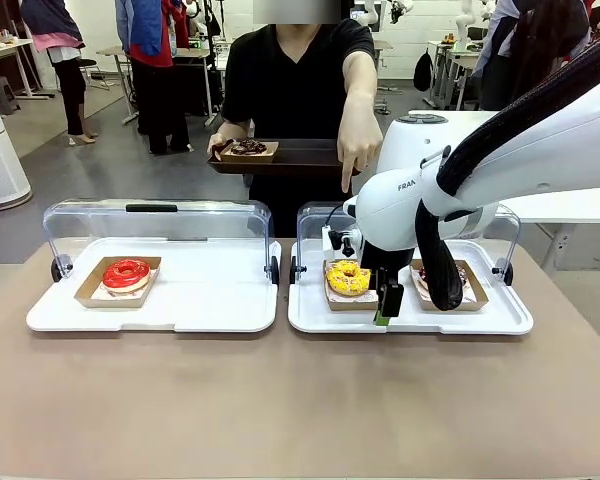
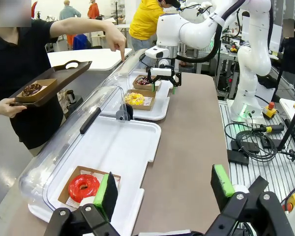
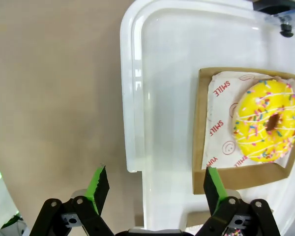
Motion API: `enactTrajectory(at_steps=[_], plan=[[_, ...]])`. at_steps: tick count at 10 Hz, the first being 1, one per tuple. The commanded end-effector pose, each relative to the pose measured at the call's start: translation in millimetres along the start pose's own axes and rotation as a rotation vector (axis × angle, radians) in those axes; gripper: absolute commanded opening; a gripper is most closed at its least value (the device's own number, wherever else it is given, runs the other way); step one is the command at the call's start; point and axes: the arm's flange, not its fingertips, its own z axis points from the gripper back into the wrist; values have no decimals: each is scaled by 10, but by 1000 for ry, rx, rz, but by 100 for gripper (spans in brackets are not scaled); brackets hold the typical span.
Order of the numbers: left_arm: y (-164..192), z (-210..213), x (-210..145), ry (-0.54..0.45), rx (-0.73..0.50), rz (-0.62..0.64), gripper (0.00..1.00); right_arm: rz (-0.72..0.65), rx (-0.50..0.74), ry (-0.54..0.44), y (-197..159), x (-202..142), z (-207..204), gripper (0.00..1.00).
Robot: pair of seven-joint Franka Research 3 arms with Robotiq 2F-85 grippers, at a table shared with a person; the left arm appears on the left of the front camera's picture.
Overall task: Provide the desired donut to the person.
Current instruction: Pick up and lift the Paper togo box containing the Donut pointed at by the person.
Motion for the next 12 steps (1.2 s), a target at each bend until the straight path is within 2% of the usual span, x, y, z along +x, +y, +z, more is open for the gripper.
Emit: enactTrajectory(at_steps=[1, 4, 12], plan=[[-8, 10, 2, -21, 2, -12, 100, 19, 15, 4, 9, -36, -25, 100], [-8, 10, 2, -21, 2, -12, 100, 6, 6, 3, 11, 5, -8, 100], [-8, 10, 2, -21, 2, -12, 100, -27, -23, -23, -398, -88, -239, 100]])
